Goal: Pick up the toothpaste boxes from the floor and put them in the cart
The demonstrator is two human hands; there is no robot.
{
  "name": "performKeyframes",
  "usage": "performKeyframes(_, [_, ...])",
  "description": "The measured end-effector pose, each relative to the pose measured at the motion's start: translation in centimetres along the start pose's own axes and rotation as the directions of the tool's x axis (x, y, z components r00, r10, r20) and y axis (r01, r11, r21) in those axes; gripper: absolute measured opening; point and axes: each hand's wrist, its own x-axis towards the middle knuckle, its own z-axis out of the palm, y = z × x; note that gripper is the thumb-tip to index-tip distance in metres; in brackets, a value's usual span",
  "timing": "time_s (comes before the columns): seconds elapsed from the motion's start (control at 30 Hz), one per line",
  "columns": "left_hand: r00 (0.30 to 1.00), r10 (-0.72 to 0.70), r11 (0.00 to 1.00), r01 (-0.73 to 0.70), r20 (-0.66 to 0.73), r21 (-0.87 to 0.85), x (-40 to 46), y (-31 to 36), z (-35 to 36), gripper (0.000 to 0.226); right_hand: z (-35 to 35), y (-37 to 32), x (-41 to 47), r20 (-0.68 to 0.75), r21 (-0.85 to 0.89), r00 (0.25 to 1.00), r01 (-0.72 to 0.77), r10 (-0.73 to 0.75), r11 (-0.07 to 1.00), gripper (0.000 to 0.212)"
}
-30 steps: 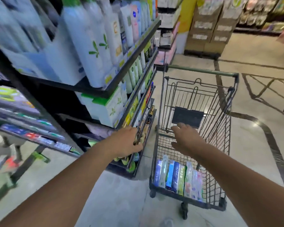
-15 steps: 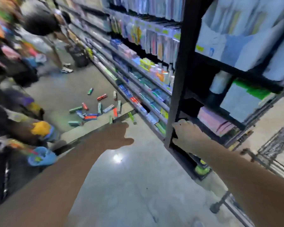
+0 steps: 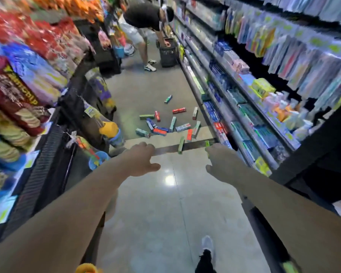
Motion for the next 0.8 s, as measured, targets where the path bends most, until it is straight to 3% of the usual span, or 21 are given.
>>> performKeyframes(0.2, [0.998, -0.055, 0.998, 0.055, 0.009, -0.021, 8.2, 1.5, -4.3, 0.07, -2.6, 5.4, 10.6, 0.059, -0.044, 0.998, 0.027, -0.025, 0.999, 0.044])
performKeyframes(0.43, [0.998, -0.055, 0.994, 0.055, 0.003, -0.095, 17.6, 1.5, -8.0, 0.072, -3.5, 8.6, 21.3, 0.101, -0.038, 0.993, 0.057, -0.053, 0.998, 0.036])
performKeyframes(0.8, [0.999, -0.035, 0.997, 0.036, 0.022, -0.074, 37.6, -6.6, -12.1, 0.066, -1.6, 9.5, 41.7, 0.13, -0.047, 0.991, 0.013, -0.007, 0.999, 0.044])
